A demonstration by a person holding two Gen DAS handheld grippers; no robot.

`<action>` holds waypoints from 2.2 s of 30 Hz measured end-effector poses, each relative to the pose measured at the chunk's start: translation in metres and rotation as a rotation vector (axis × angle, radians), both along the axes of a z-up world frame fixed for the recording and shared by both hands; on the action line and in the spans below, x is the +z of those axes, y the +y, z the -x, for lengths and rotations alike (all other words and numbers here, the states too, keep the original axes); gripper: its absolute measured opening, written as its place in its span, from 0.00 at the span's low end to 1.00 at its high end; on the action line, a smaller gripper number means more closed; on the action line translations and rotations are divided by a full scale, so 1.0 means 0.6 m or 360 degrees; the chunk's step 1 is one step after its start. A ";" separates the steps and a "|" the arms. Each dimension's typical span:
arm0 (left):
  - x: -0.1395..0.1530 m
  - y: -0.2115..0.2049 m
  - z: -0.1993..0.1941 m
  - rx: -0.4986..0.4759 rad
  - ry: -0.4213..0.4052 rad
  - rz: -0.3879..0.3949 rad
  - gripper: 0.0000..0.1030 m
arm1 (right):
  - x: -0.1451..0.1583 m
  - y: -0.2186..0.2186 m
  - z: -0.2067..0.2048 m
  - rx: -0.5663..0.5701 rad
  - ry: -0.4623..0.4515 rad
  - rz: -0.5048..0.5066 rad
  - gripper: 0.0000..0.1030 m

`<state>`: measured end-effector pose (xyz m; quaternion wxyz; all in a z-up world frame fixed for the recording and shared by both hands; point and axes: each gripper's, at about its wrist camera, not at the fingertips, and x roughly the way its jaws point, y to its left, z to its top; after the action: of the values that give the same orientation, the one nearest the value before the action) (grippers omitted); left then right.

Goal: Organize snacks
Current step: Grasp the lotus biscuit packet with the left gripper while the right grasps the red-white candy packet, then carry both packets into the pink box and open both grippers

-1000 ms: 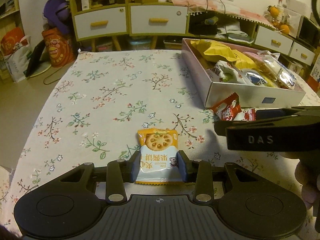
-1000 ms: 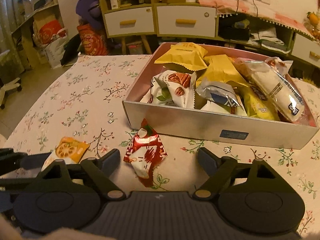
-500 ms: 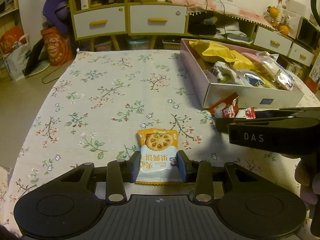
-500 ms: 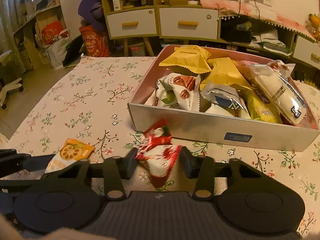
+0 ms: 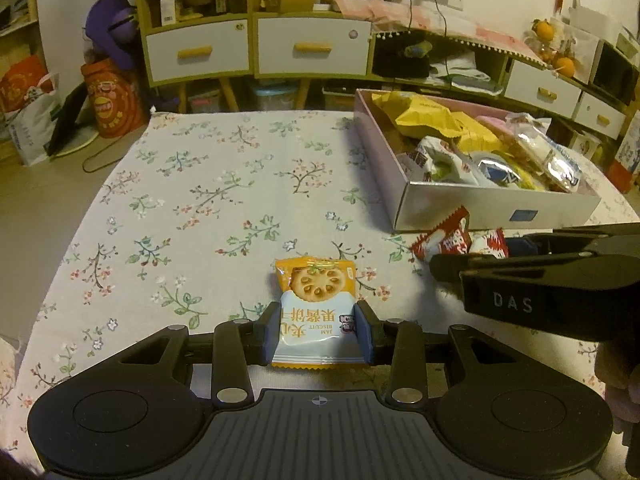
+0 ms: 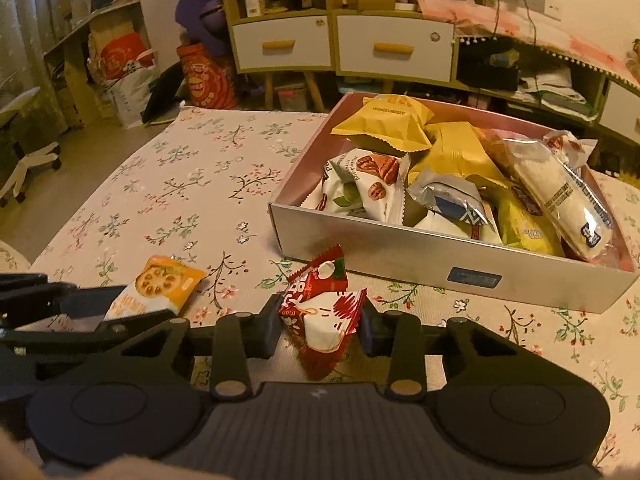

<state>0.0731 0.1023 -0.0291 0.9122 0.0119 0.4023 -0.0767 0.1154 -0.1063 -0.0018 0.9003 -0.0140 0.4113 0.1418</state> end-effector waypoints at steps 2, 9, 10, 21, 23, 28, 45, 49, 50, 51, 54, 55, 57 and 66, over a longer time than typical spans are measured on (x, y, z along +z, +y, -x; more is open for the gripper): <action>0.003 -0.001 0.001 0.0001 -0.0007 0.0007 0.35 | 0.005 -0.005 0.002 0.0012 -0.0002 0.0001 0.33; 0.014 -0.012 0.002 -0.0004 -0.0031 0.0026 0.35 | 0.022 -0.029 0.009 0.0018 -0.0009 -0.0012 0.33; 0.017 -0.013 0.001 -0.0004 -0.0034 0.0030 0.35 | 0.024 -0.033 0.009 0.0019 -0.0010 -0.0017 0.33; 0.044 -0.046 -0.001 -0.0032 -0.0088 0.0098 0.35 | 0.050 -0.070 0.023 0.0029 -0.0052 -0.0055 0.33; 0.048 -0.052 -0.003 -0.0036 -0.0096 0.0114 0.35 | 0.056 -0.080 0.025 0.0030 -0.0069 -0.0067 0.33; 0.057 -0.069 -0.008 -0.0052 -0.0122 0.0147 0.35 | 0.074 -0.115 0.029 -0.0008 -0.0117 -0.0121 0.33; 0.067 -0.155 -0.059 -0.0069 -0.0165 0.0289 0.35 | 0.063 -0.216 -0.011 -0.0345 -0.0116 -0.0398 0.33; 0.065 -0.176 -0.075 -0.0067 -0.0191 0.0318 0.35 | 0.046 -0.225 -0.027 -0.0384 -0.0053 -0.0544 0.33; 0.064 -0.182 -0.079 -0.0069 -0.0203 0.0314 0.35 | 0.041 -0.225 -0.032 -0.0407 -0.0036 -0.0573 0.33; 0.062 -0.188 -0.083 -0.0069 -0.0214 0.0307 0.35 | 0.038 -0.230 -0.033 -0.0424 -0.0024 -0.0593 0.33; 0.056 -0.202 -0.096 -0.0072 -0.0231 0.0278 0.35 | 0.033 -0.237 -0.035 -0.0469 -0.0019 -0.0624 0.33; 0.054 -0.206 -0.099 -0.0073 -0.0234 0.0265 0.35 | 0.033 -0.240 -0.035 -0.0479 -0.0022 -0.0635 0.33; 0.048 -0.210 -0.105 -0.0066 -0.0237 0.0241 0.35 | 0.032 -0.243 -0.036 -0.0494 -0.0024 -0.0658 0.33; 0.029 -0.223 -0.120 -0.0052 -0.0239 0.0208 0.35 | 0.028 -0.230 -0.043 -0.0479 -0.0046 -0.0588 0.34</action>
<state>0.1448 -0.0317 -0.0115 0.9372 -0.0356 0.3267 -0.1164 0.1411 -0.2446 0.0148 0.9043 0.2105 0.3629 0.0787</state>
